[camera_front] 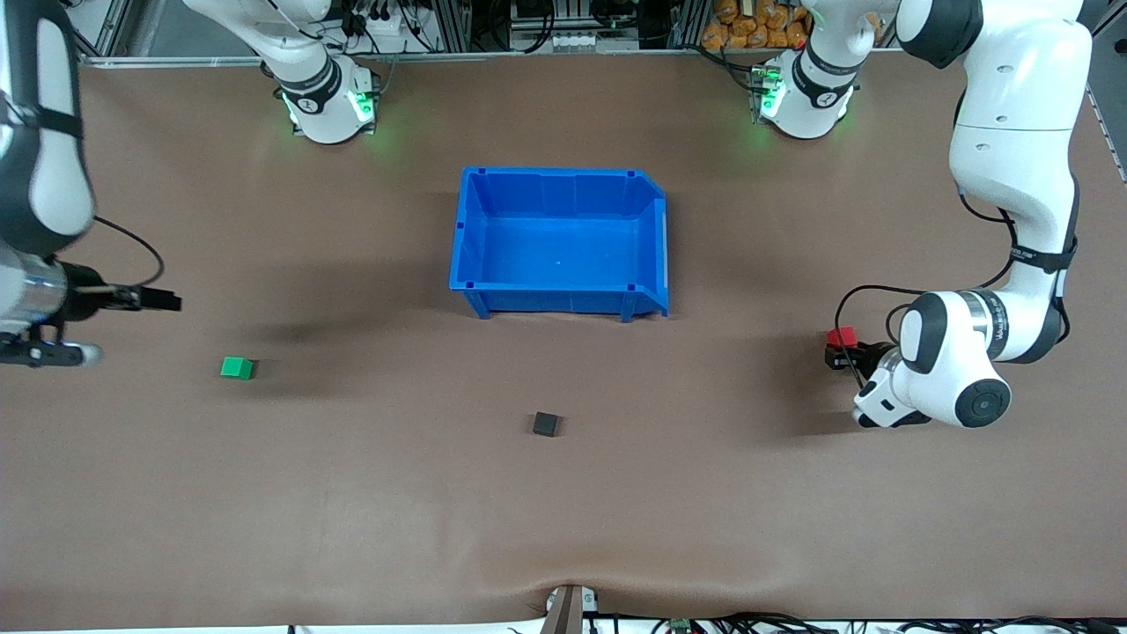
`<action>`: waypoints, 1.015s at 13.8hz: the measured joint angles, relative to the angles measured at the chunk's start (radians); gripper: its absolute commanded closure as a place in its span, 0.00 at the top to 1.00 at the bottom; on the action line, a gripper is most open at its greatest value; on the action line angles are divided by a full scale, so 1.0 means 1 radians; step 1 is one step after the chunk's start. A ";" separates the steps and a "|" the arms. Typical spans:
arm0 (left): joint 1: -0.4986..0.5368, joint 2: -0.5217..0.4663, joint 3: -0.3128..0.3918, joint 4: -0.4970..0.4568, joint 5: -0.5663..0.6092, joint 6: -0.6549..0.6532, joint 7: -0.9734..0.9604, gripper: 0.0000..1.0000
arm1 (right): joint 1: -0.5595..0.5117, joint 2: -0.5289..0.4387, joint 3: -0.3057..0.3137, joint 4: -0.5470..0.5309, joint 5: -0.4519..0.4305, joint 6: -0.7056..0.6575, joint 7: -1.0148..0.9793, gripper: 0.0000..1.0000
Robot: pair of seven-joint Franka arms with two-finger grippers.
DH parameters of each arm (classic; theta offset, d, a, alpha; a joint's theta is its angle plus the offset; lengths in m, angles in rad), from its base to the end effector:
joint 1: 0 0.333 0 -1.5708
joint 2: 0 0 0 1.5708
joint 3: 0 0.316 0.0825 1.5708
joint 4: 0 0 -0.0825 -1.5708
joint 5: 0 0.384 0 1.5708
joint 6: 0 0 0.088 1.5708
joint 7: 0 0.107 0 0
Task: Attach green and red cubes to black cube
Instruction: 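Lift the red cube with the left gripper while the right gripper reaches the green cube, then grasp the green cube with the right gripper while the left gripper carries red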
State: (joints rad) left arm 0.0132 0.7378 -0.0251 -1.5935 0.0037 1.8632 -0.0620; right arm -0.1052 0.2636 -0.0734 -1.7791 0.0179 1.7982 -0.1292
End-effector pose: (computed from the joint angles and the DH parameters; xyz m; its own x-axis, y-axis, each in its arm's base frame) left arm 0.6389 -0.0059 0.1713 0.8912 0.0485 -0.4510 0.0474 -0.9988 -0.0138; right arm 0.5921 -0.1027 0.3908 0.9695 -0.0503 -0.2397 -0.0587 -0.9979 -0.0280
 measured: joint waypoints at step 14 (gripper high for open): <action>0.011 -0.005 -0.002 0.068 -0.028 0.004 -0.046 0.00 | 0.009 0.123 0.009 -0.267 0.000 0.570 0.001 1.00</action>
State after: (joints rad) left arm 0.0242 0.7323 -0.0275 -1.5252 -0.0240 1.8677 -0.1079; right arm -0.0963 0.3864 -0.0645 -2.0460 0.0181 2.3677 -0.1286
